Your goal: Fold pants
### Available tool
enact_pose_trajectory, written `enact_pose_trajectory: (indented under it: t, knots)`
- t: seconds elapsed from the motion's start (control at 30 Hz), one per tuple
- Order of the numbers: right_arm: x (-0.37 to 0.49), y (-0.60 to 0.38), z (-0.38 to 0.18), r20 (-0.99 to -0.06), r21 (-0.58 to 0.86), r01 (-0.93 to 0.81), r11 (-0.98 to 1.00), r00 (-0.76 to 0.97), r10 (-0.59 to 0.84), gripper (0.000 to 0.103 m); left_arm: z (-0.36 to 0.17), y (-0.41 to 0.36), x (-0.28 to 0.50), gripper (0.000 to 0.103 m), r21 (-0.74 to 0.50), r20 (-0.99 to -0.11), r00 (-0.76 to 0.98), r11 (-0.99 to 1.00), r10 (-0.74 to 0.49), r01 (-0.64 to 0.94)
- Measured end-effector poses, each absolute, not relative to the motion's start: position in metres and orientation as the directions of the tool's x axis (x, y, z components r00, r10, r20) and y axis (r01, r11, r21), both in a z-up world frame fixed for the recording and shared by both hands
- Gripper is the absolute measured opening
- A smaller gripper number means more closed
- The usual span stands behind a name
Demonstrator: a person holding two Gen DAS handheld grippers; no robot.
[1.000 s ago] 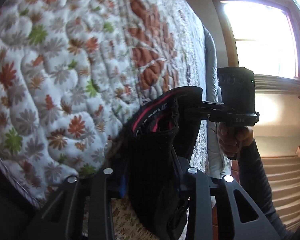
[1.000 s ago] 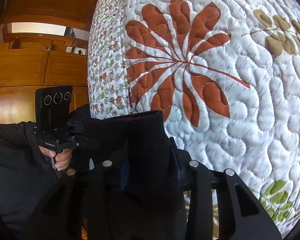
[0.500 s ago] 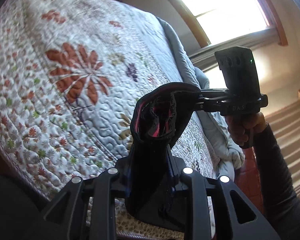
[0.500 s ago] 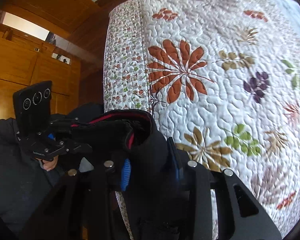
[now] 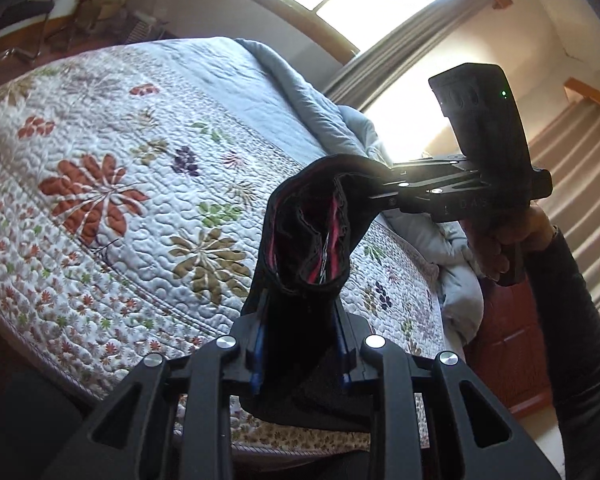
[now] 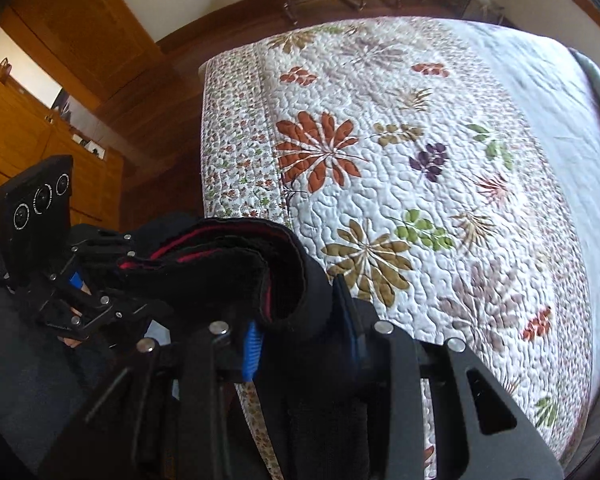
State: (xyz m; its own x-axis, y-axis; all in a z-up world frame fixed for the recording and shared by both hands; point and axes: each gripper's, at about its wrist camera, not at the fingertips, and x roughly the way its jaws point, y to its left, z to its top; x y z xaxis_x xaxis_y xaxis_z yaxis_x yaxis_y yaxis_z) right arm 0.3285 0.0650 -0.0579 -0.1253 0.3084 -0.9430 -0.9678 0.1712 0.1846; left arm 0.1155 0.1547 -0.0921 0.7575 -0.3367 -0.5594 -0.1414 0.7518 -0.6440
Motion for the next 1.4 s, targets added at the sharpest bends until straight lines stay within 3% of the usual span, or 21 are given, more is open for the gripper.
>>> enact_pose_trajectory:
  t: [0.57,1.4]
  knots:
    - [0.293,-0.023,-0.014,-0.929,0.066,-0.942,0.329,0.063,0.365,0.031,-0.055,0.089,0.109,0.026,-0.549,-0.565,0.743,0.835,-0.359,-0.015]
    - [0.274,-0.068,-0.005,-0.924,-0.099,-0.883,0.46,0.252,0.287,0.031,-0.042,0.042,0.118,0.026,-0.452,-0.593,0.714,0.888,-0.372,0.087]
